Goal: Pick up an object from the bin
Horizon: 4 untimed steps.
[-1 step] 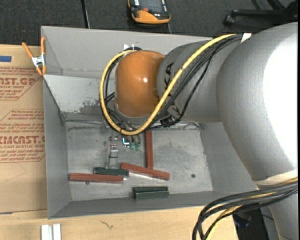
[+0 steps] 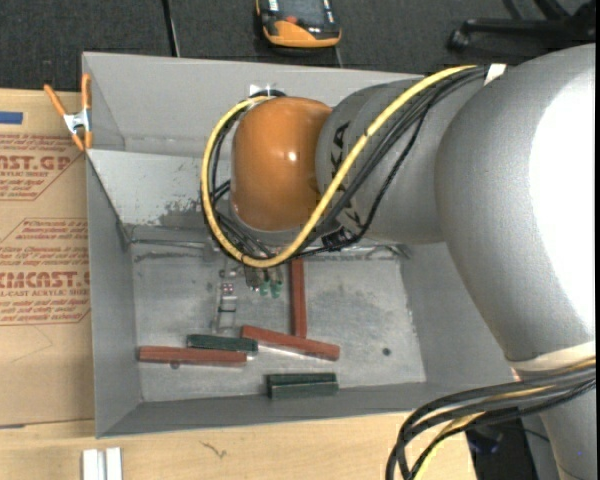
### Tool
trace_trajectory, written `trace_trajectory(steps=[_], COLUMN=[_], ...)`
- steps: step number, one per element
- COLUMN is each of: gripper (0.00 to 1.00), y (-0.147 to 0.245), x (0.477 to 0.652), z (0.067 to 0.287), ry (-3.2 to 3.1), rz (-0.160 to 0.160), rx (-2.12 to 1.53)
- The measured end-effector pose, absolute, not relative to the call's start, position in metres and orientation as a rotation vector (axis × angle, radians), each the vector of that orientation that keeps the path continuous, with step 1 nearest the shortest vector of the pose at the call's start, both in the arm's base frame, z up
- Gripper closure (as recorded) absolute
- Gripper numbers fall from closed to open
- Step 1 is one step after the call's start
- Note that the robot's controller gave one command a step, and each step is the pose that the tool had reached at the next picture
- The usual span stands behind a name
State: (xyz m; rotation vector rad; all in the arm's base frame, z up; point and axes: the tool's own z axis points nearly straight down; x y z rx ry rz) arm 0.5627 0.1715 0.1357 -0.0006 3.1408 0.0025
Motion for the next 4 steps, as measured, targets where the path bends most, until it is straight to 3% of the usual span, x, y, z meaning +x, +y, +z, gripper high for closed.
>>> trace_trajectory(steps=[1, 2, 3, 4], gripper=[0.00, 0.00, 0.00, 0.00], y=[0.220, 0.239, 0.242, 0.212], x=[0.528, 0.504, 0.509, 0.492], z=[0.087, 0.116, 0.133, 0.066], ry=[3.101, 3.113, 3.120, 3.123], rz=[0.001, 0.001, 0.004, 0.000], rx=[-0.463, -0.452, -0.331, -0.365])
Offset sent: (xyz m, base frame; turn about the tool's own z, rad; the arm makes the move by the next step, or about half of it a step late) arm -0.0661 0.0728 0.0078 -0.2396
